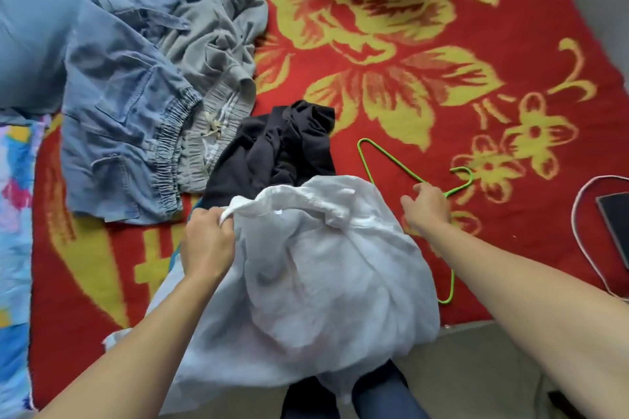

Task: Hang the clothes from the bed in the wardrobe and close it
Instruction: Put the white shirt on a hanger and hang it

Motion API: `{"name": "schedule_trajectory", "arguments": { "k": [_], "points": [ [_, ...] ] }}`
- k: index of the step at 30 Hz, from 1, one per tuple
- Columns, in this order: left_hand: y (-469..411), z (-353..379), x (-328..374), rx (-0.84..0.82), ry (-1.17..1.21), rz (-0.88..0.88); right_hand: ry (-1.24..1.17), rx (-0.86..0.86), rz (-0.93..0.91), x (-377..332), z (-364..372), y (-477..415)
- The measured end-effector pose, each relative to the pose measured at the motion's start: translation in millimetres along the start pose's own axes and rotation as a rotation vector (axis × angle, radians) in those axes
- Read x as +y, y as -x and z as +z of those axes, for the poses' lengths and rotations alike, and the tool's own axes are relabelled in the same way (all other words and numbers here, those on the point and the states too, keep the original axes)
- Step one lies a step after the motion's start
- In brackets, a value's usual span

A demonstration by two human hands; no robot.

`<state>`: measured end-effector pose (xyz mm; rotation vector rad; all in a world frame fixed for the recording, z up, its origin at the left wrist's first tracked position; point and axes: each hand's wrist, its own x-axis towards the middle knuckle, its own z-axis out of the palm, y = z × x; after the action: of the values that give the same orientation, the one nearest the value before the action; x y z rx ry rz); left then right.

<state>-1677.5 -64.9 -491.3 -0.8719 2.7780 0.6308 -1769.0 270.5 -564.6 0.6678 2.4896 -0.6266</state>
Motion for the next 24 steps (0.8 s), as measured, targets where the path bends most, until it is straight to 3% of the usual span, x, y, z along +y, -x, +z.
{"name": "schedule_trajectory", "arguments": {
  "k": [4, 8, 13, 17, 19, 22, 24],
  "points": [
    [-16.7, 42.2, -9.6, 0.022, -0.024, 0.037, -0.084, 0.157, 0.333, 48.7, 16.9, -50.5],
    [-21.8, 66.3, -15.9, 0.019, -0.013, 0.059, -0.143, 0.186, 0.343, 52.9, 36.8, -70.4],
    [-28.4, 54.1, -9.8, 0.015, 0.002, 0.036, -0.634, 0.171, 0.07, -17.9, 14.9, -54.0],
    [-39.7, 19.8, -1.3, 0.075, 0.034, 0.028, -0.623, 0.136, -0.273, -70.6, -38.7, -21.0],
    [-45.0, 0.9, 0.3, 0.105, 0.027, 0.019, -0.649, -0.037, -0.437, -91.9, -62.7, 5.5],
    [-53.2, -19.0, -1.8, 0.135, 0.012, 0.032, -0.396, -0.341, -0.642, -107.5, -72.6, 34.4],
    [-54.6, -28.8, -5.3, 0.154, -0.009, 0.066, -0.239, -0.39, -0.678, -112.1, -61.8, 43.9]
  ]
}}
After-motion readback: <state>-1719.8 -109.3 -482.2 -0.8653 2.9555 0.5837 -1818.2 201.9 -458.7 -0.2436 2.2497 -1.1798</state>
